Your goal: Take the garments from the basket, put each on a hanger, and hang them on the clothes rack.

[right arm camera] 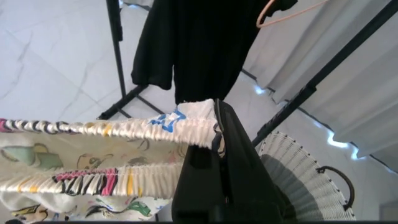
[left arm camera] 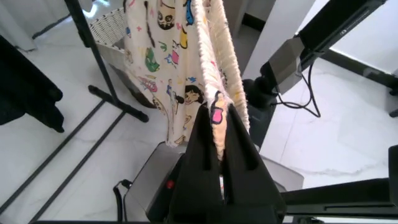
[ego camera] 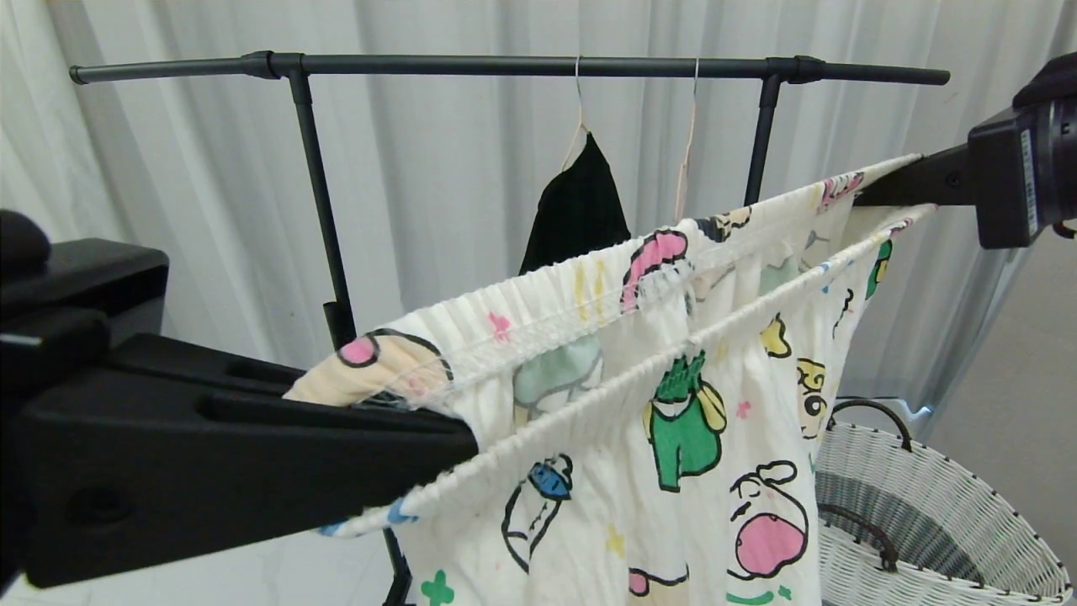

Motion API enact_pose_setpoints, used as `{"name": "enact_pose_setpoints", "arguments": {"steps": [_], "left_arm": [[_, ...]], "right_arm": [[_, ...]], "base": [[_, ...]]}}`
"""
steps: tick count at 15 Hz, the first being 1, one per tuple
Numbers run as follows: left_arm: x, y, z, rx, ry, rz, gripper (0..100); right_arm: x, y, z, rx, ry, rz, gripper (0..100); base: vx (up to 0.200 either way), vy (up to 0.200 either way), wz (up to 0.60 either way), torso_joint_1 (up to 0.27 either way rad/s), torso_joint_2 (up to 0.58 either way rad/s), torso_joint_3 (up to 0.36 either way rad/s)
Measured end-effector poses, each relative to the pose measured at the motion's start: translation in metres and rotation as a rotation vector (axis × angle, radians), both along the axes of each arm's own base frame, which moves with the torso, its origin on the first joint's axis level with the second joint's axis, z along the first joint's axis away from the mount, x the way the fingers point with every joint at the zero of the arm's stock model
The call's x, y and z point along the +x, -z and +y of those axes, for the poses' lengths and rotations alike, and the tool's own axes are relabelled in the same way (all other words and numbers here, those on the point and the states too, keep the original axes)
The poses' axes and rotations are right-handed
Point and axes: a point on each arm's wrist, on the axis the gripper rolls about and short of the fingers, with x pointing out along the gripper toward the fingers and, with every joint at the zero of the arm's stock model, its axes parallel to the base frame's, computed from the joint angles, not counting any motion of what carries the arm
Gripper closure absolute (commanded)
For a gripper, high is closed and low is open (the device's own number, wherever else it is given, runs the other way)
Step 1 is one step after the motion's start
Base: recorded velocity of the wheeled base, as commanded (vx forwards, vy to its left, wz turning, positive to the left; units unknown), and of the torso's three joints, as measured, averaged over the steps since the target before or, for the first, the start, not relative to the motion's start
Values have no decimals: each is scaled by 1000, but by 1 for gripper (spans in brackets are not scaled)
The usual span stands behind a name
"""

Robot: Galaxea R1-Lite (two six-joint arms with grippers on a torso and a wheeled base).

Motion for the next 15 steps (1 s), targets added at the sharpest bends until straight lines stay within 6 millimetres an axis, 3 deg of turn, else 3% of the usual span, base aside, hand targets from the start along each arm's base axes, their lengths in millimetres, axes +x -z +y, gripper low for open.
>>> {"name": "enact_pose_setpoints", "arguments": {"steps": [4,7,10,14,15], "left_arm": [[6,0,2,25,-19,-65,100],[41,-6,7,93,-132,-214,100],[72,-13,-2,88,-217,-284,100],[89,-5,-11,150,-305,-286,100],[90,-5,-12,154,-306,-283,100]], "right_arm": [[-3,5,-5,-43,8,48,100],[-19,6,-16,-75,-5,85,100],[-35,5,-16,-88,-65,92,100],[-40,4,-14,-90,-87,90,100],[-40,5,-15,-94,-89,95,0]], "base": [[0,0,0,0,0,0],[0,0,0,0,0,0],[0,0,0,0,0,0],[0,0,0,0,0,0],[0,0,0,0,0,0]]}}
